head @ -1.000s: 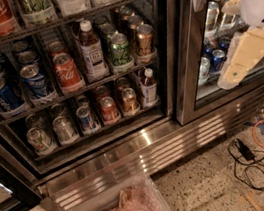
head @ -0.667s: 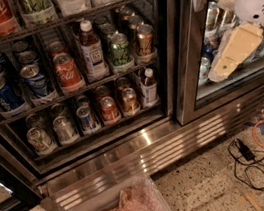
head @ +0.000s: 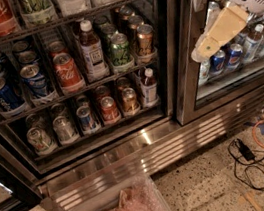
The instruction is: Pick water bottle from top shelf of fridge
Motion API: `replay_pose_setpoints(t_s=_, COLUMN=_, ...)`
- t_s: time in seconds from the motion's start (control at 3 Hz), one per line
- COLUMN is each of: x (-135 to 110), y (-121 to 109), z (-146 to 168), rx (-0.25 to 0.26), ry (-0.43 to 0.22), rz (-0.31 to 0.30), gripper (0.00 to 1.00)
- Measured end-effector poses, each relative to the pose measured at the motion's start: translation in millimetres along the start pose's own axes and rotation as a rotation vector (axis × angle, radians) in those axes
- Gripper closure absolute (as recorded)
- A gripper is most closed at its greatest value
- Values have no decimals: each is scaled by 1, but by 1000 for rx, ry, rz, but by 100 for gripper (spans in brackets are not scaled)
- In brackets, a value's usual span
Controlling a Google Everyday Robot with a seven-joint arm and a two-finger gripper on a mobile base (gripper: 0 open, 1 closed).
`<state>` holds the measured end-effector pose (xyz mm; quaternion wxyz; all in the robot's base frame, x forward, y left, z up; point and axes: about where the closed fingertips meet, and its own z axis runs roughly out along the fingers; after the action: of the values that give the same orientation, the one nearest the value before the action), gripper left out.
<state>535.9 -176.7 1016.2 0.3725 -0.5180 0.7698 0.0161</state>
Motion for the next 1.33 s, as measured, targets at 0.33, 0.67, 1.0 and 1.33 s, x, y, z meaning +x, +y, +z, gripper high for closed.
replay_pose_setpoints(t_s=0.33, x=0, y=0, z=0, rx=0, ry=0, rz=0, gripper=0)
replay_pose_setpoints(t_s=0.67, x=-7, y=-9, z=3, rx=23, ry=-32, rz=22, gripper=0)
replay_pose_setpoints(t_s=1.0, x=-22, y=-13, z=18, rx=29, ry=-72, rz=47, gripper=0)
replay_pose_setpoints(t_s=1.33, x=-39, y=-17, z=32, rx=31, ry=-131, rz=74, gripper=0)
